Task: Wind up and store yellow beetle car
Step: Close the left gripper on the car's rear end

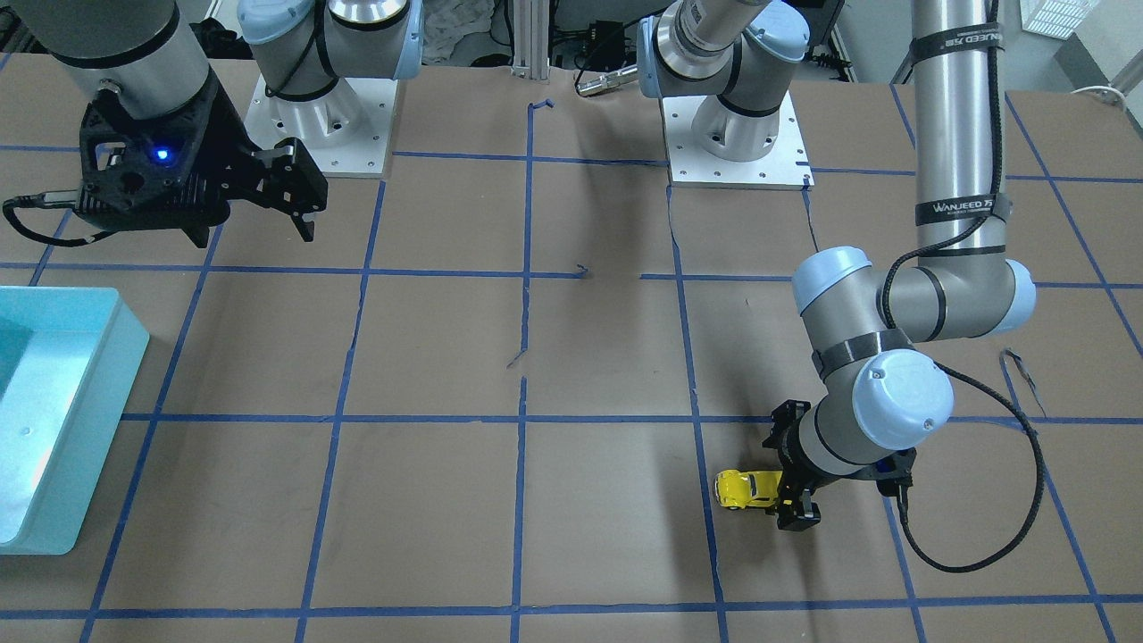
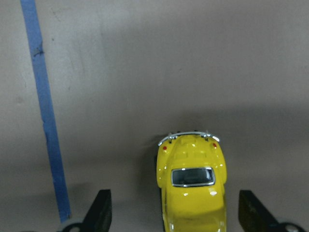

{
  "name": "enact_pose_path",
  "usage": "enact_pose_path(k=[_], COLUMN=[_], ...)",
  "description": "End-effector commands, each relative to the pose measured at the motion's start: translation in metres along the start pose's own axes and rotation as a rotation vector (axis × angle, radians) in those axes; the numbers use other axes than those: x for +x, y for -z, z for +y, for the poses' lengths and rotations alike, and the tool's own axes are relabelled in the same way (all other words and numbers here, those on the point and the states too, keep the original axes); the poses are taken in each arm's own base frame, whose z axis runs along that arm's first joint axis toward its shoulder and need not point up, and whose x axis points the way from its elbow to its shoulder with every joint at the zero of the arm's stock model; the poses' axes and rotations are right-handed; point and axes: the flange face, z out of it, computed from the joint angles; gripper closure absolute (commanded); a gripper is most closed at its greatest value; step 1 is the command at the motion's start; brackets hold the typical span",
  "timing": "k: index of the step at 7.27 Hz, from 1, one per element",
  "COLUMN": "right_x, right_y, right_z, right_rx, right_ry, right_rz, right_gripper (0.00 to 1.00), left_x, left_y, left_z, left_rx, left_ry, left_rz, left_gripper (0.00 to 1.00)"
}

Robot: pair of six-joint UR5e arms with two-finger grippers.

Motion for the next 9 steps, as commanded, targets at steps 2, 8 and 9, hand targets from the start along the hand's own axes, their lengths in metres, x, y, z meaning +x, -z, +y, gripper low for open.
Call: enact_pose_path(k=[2,8,9], right_x=[-0.001,0.0,0.0], right_y=[0.001,-0.001,0.0], right_z=[0.001,0.001,0.001], right_rx=[0.002,-0.005,0.0], right_ry=[-0.001,-0.001,-0.001], right_rz=[-0.003,0.0,0.0], right_gripper=[0.0,0.0,0.0], left_x=[0.002,-0.004,-0.002], left_y=[0.002,0.02,0.023], left_z=[0.002,0.017,0.022], left_rx=[-0.032,-0.155,-0.208], left_ry=[0.001,-0.01,0.0], left_rz=[0.012,0.054,0.068], left_gripper=[0.73,1.0,1.0])
